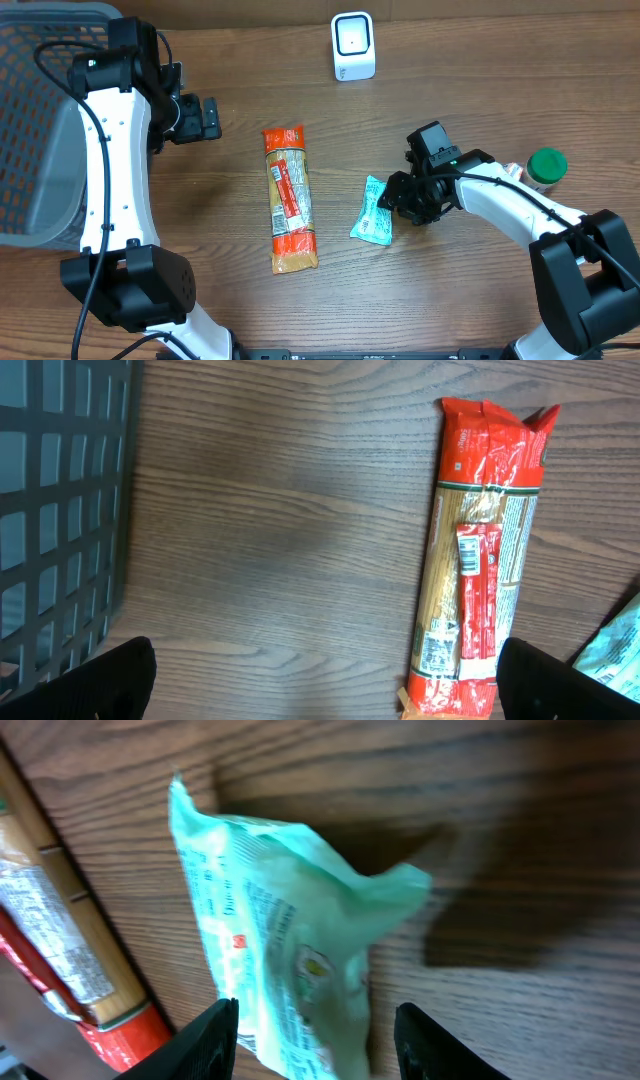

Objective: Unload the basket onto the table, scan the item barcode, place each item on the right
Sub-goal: 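Lower the right gripper and close on the teal wrapped item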

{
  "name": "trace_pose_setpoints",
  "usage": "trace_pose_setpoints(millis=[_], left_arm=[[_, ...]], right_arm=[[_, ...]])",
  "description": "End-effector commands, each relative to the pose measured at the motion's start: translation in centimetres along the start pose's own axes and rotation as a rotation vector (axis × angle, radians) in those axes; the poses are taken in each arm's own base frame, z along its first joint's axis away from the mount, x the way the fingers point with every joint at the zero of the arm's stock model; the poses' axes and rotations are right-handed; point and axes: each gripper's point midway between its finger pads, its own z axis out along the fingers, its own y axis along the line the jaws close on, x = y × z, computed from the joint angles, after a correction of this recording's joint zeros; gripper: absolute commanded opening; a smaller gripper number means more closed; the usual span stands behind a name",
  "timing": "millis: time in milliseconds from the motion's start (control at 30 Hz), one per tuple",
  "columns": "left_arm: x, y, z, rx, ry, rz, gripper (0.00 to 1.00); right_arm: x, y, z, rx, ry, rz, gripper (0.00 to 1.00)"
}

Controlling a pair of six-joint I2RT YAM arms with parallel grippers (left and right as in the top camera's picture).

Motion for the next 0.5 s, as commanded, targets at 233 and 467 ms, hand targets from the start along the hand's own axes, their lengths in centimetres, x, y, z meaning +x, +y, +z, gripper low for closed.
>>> trace_pose_setpoints(millis=[233, 467], left_arm=[[-0.3, -0.2, -1.4, 0.009, -0.044, 0.018, 1.00], [-0.3, -0.2, -1.4, 0.009, -0.043, 0.018, 1.00]], right_arm=[[0.2, 0.2, 0.7, 0.030, -0.024, -0.023, 0.53], [0.2, 0.6, 1.5, 0.074, -0.074, -0.007, 0.52]])
